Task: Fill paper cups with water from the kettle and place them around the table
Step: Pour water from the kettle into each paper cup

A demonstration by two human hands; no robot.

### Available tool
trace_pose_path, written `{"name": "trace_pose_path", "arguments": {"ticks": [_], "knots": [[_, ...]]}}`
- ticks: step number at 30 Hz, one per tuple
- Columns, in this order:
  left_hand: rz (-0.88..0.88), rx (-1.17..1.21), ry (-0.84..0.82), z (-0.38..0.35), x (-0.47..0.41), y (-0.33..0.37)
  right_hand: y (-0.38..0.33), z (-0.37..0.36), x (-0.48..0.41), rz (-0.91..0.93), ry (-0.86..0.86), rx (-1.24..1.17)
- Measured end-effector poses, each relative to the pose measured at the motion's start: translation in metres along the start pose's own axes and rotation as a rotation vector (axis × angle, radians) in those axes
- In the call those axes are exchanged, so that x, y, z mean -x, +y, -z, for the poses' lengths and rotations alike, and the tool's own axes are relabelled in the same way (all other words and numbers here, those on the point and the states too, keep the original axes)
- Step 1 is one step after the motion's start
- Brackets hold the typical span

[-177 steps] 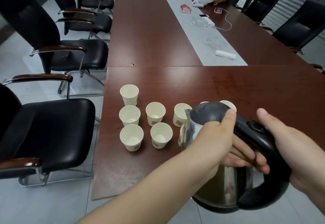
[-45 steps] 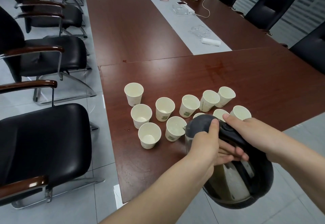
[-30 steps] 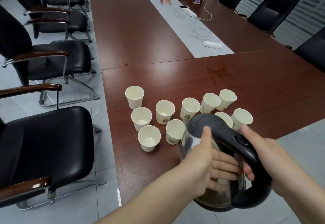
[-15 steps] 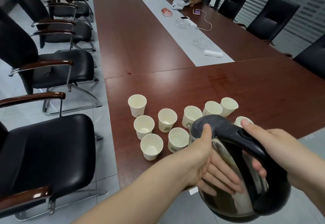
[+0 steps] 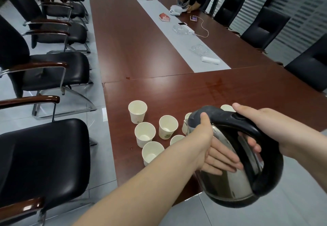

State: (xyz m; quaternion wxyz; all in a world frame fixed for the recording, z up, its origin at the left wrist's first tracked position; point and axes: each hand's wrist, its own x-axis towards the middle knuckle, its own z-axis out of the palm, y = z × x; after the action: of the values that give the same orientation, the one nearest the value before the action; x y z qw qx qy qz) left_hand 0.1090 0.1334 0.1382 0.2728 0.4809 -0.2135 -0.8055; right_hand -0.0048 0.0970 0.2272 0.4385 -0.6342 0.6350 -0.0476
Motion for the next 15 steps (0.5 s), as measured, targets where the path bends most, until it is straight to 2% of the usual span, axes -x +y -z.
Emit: {"name": "trace_pose_path", "arguments": {"ticks": [15], "knots": [[0.012, 0.149, -0.073, 0.034, -0.001, 0.016, -0.043, -0.013, -0.029, -0.073, -0.051, 0.183]]}}
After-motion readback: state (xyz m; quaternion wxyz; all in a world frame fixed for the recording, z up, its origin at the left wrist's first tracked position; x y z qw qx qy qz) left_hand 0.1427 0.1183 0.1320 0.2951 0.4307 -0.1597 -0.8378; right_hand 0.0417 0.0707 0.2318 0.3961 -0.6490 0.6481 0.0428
